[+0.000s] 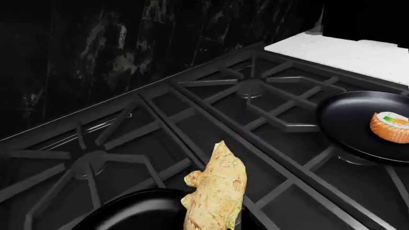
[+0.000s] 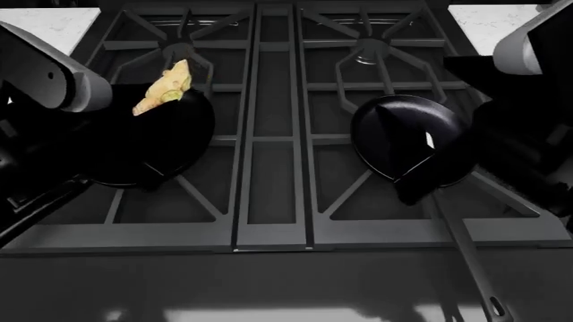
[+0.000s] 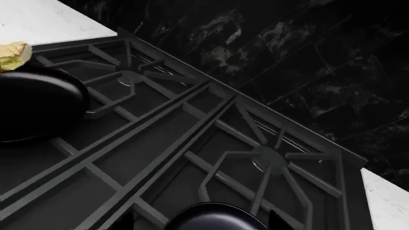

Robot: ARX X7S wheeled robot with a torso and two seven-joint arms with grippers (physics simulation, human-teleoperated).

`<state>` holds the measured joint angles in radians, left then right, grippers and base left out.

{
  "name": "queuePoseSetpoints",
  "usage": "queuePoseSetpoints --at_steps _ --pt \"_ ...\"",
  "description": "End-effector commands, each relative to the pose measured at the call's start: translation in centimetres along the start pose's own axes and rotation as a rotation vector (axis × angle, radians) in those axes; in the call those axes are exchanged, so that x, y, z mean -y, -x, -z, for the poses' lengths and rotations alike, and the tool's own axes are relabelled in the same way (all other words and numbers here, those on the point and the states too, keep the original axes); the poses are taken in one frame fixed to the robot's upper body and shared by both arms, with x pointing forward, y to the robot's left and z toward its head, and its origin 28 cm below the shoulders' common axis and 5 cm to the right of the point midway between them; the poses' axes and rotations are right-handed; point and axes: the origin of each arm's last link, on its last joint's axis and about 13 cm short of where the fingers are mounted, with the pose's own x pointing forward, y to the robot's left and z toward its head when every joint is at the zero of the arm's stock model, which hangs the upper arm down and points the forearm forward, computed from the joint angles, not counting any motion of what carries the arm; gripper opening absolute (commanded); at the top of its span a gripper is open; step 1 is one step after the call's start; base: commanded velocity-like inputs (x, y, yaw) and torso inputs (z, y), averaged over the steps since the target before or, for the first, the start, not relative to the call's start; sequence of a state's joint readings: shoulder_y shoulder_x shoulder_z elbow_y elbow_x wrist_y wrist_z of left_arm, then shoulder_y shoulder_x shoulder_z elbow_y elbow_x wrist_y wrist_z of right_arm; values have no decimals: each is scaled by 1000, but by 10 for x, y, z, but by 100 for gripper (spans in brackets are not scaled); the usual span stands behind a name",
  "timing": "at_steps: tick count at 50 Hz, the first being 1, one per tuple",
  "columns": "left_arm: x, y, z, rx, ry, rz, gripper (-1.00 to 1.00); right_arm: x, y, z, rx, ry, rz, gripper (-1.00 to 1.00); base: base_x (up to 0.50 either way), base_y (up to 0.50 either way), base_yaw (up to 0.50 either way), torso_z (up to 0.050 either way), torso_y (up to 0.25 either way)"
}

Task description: Place both pans onto different burners. Then place the ginger and the sushi on different pans.

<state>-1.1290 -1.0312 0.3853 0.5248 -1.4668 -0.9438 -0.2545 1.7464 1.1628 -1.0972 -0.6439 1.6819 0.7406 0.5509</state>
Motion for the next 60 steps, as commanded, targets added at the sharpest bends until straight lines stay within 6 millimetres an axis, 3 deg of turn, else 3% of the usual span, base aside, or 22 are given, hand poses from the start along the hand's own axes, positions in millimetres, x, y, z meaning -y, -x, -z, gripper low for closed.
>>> queuePoseSetpoints --at_steps 1,38,60 --pt "-9 4 2 -57 -21 -6 -100 1 -1 0 43 -15 21 100 0 0 0 0 0" --pt "-20 10 13 -206 -84 -48 -100 -9 2 1 68 36 -14 100 0 0 0 0 0" --pt "-31 2 23 -257 -42 -88 -100 -11 4 3 68 52 -9 100 0 0 0 0 0"
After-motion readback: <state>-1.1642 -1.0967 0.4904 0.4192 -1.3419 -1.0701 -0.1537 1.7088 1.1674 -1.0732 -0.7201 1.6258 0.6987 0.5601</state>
